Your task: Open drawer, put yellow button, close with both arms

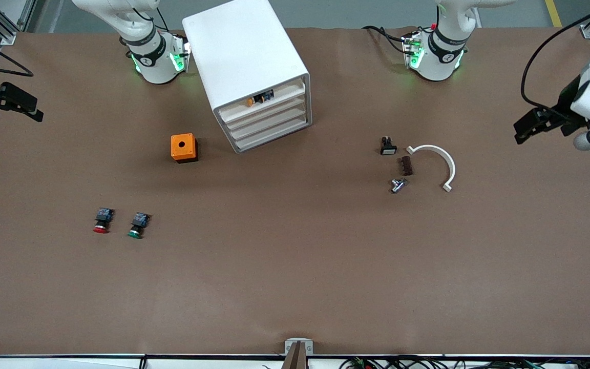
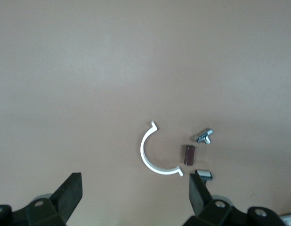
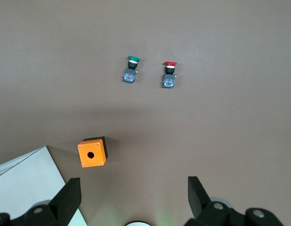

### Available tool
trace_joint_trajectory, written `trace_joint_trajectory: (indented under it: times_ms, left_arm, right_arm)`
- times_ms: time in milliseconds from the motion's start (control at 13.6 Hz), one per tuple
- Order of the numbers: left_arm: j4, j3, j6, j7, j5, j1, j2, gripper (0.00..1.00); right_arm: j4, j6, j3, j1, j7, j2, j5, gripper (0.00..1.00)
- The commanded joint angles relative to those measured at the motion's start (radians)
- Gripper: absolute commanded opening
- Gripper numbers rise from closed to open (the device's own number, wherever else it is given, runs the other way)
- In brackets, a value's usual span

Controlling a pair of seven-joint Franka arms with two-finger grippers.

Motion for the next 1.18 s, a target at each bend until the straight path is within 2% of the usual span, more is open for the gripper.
trace_joint_trajectory:
  times_ms: [0, 368, 1104]
  left_arm:
    - [-0.103, 0.020, 0.012, 0.022, -0.031, -0.025, -0.098, 1.00]
    - [-0.062, 0.022, -0.003, 0.193, -0.031, -0.006, -0.085, 1.00]
    - [-0.008, 0.017, -0.037, 0.181, -0.052, -0.015, -0.059, 1.00]
  right_arm:
    - [-0.027, 0.014, 0.009, -0.012, 0.003, -0.028, -0.012, 1.00]
    - [-0.028, 0.026, 0.009, -0.012, 0.003, -0.025, -0.010, 1.00]
    - [-0.028, 0.035, 0.009, -0.010, 0.004, -0.024, -0.010, 1.00]
